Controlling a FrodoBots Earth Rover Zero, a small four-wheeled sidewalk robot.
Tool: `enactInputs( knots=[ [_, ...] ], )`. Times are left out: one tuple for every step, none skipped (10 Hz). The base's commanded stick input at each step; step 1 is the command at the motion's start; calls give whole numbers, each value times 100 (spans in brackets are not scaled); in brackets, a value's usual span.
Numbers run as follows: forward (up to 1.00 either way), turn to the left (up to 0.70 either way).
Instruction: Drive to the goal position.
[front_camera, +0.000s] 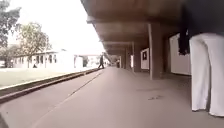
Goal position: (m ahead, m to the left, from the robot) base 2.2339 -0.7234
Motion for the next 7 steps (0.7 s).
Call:
enactInputs(
  knots=[
    [35,0],
    [13,0],
    [0,0],
    [0,0],
    [0,0],
    [0,0],
    [0,0]
  ],
)
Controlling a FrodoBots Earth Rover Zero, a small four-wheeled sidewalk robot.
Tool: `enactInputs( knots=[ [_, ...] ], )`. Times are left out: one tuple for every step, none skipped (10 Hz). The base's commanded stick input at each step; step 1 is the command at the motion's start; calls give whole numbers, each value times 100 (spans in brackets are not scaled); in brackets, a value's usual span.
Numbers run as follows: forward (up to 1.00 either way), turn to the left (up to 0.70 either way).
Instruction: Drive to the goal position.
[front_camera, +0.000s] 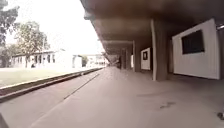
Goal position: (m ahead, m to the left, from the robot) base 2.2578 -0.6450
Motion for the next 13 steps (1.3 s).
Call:
enactInputs(
  knots=[
    [0,0],
    [0,0],
    [0,0],
    [0,0],
    [50,0],
    [50,0],
    [50,0],
    [50,0],
    [50,0],
    [50,0],
    [50,0],
    [50,0],
    [50,0]
  ],
)
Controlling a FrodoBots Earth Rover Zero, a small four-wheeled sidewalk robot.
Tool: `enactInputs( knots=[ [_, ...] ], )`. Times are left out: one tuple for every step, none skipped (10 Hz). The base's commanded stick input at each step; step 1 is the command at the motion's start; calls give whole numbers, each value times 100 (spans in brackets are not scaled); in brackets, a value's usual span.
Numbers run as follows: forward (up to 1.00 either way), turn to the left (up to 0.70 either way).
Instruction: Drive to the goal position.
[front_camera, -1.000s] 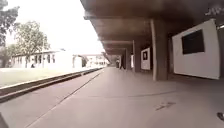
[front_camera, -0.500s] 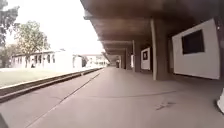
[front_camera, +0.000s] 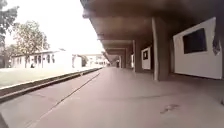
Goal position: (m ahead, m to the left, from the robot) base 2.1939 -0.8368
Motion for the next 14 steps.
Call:
enactInputs(
  knots=[
    [50,0],
    [50,0],
    [50,0],
    [50,0],
    [50,0],
    [50,0],
    [50,0],
    [50,0],
    [50,0],
    [50,0],
    [50,0],
    [50,0],
    [50,0],
    [50,0]
  ],
)
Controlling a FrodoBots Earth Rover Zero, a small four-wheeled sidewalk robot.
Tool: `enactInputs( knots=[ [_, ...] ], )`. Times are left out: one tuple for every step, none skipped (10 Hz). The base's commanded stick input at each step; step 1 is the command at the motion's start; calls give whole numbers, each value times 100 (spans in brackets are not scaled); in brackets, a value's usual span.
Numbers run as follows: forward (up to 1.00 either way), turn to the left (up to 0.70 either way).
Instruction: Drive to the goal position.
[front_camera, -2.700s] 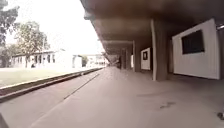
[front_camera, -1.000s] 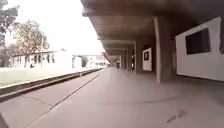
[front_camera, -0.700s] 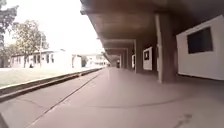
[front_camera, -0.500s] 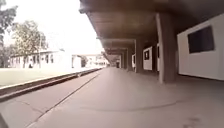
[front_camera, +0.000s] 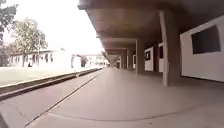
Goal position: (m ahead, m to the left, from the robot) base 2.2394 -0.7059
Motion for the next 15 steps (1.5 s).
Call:
enactInputs(
  knots=[
    [50,0],
    [50,0],
    [50,0],
    [50,0],
    [50,0],
    [50,0],
    [50,0],
    [50,0],
    [50,0],
    [50,0],
    [50,0],
    [50,0],
    [50,0],
    [50,0],
    [50,0]
  ],
)
